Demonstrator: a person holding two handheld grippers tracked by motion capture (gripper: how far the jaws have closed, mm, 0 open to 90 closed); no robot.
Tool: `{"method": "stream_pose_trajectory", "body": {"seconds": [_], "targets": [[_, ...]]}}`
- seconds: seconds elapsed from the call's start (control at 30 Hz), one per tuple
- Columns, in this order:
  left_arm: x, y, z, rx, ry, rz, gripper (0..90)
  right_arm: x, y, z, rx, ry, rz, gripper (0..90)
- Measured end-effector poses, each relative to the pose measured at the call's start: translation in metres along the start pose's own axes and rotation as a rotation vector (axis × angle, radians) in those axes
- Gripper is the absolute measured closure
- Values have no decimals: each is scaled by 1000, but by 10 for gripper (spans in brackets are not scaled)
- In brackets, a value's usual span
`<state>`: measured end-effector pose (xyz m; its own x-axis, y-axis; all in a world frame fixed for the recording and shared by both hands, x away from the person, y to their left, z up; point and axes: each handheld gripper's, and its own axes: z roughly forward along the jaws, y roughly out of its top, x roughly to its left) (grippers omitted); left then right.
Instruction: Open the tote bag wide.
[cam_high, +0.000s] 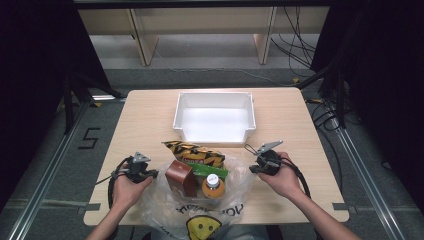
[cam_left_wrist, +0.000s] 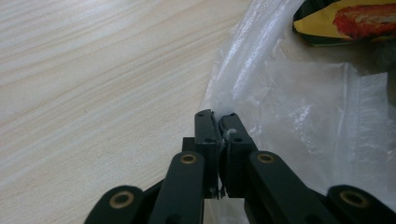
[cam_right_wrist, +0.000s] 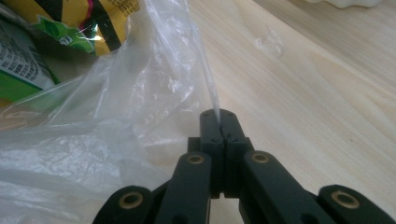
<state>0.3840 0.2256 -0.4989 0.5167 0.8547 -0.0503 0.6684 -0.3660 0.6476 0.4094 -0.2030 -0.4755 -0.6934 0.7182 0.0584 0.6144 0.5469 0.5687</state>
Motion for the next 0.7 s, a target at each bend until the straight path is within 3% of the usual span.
{"method": "stream_pose_trajectory", "body": {"seconds": [0.1, 0.13, 0.17, 0.2, 0.23, 0.27, 0.37, 0.4, 0.43, 0.47, 0.5, 0.53, 0.6, 0.67, 0.7], "targets": [[0, 1, -7, -29, 5, -12, 784, 1, 0, -4, -11, 4, 19, 857], [2, 2, -15, -67, 15, -21, 750, 1, 1, -11, -49, 7, 24, 807], [2, 2, -15, -67, 15, -21, 723, 1, 1, -11, -49, 7, 24, 807], [4, 3, -20, -94, 6, -23, 723, 2, 2, -14, -90, 17, 40, 778], [3, 3, -22, -116, 11, -45, 684, 2, 3, -21, -120, 21, 27, 740], [6, 5, -31, -131, 28, -2, 616, 4, 6, -30, -181, 10, 9, 692], [6, 6, -39, -165, 37, 7, 553, 7, 10, -42, -224, 15, -7, 638], [4, 5, -43, -174, 36, -19, 553, 9, 11, -48, -220, 17, -6, 620], [2, 6, -45, -221, 43, -44, 522, 10, 13, -52, -251, 11, -28, 601], [3, 7, -49, -242, 52, -5, 480, 16, 17, -62, -300, 19, -42, 563], [4, 7, -52, -251, 52, 14, 480, 16, 17, -62, -300, 19, -42, 563], [2, 7, -55, -285, 50, -17, 450, 18, 21, -70, -350, 18, -79, 543], [-1, 6, -61, -319, 47, -54, 442, 21, 22, -73, -377, 25, -73, 535], [-1, 5, -67, -341, 44, -56, 418, 25, 26, -79, -458, 29, -94, 521], [-2, 4, -71, -348, 53, -63, 408, 27, 29, -82, -467, 42, -108, 509]]}}
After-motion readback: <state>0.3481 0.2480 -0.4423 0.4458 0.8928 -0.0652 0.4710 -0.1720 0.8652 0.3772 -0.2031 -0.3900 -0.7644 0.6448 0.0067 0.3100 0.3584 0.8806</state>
